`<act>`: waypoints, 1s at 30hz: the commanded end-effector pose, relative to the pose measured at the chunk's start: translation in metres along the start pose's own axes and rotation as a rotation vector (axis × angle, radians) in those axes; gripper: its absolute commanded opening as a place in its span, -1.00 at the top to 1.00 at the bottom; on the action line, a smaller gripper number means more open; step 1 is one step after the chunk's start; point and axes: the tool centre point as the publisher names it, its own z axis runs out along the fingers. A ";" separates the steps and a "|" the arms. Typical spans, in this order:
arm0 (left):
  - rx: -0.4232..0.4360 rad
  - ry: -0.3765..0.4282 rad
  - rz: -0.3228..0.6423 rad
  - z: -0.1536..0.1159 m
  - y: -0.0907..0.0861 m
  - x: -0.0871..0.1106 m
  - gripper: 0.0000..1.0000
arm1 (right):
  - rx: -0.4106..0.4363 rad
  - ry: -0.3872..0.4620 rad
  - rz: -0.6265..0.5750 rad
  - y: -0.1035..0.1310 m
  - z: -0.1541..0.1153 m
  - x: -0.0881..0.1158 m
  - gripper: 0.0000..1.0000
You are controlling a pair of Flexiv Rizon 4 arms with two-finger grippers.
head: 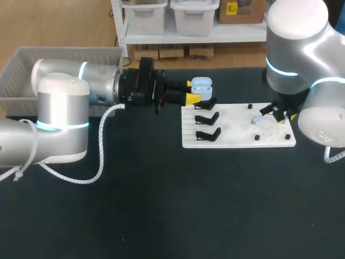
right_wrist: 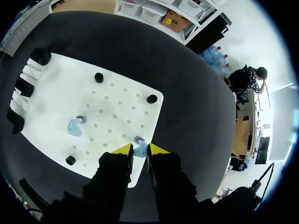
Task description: Pick up each earbud case from the left stands, insert the matching earbuds, close the lid, and place the case in the box.
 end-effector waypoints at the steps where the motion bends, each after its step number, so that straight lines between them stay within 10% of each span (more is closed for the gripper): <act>1: -0.006 -0.002 0.003 0.000 -0.002 0.001 1.00 | 0.004 -0.019 0.005 -0.002 -0.003 0.006 1.00; 15: -0.006 -0.002 0.003 0.000 -0.002 0.001 1.00 | -0.056 -0.062 0.016 0.006 -0.111 0.012 1.00; 30: -0.006 -0.002 0.003 0.000 -0.002 0.001 1.00 | -0.142 0.008 0.192 0.085 -0.197 0.019 1.00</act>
